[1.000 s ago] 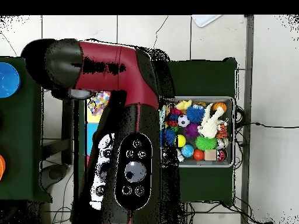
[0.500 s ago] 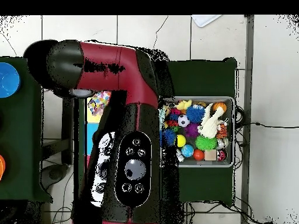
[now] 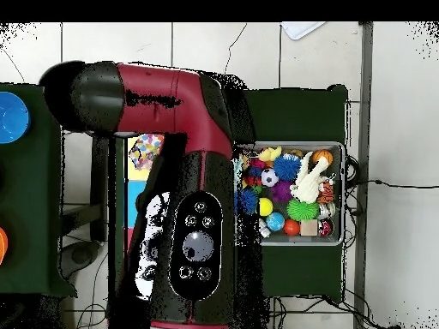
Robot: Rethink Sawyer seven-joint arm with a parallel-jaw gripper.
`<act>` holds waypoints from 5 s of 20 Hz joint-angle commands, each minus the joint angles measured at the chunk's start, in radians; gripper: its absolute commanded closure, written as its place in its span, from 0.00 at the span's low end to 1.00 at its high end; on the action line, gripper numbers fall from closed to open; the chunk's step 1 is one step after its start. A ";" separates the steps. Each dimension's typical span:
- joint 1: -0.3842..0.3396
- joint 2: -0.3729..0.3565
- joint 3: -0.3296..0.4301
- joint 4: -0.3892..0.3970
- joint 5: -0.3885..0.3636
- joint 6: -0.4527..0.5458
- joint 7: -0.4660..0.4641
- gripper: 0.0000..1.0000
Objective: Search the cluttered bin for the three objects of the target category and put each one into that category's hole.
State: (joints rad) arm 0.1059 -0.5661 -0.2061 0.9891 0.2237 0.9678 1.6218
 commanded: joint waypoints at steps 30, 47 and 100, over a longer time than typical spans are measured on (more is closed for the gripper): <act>-0.058 0.072 0.089 0.236 -0.112 -0.235 0.114 1.00; -0.073 0.078 0.132 0.297 -0.011 -0.223 0.178 1.00; -0.014 0.119 0.108 0.289 0.083 -0.040 0.263 1.00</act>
State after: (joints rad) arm 0.0801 -0.4742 -0.1555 1.1750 0.2694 0.7945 1.6218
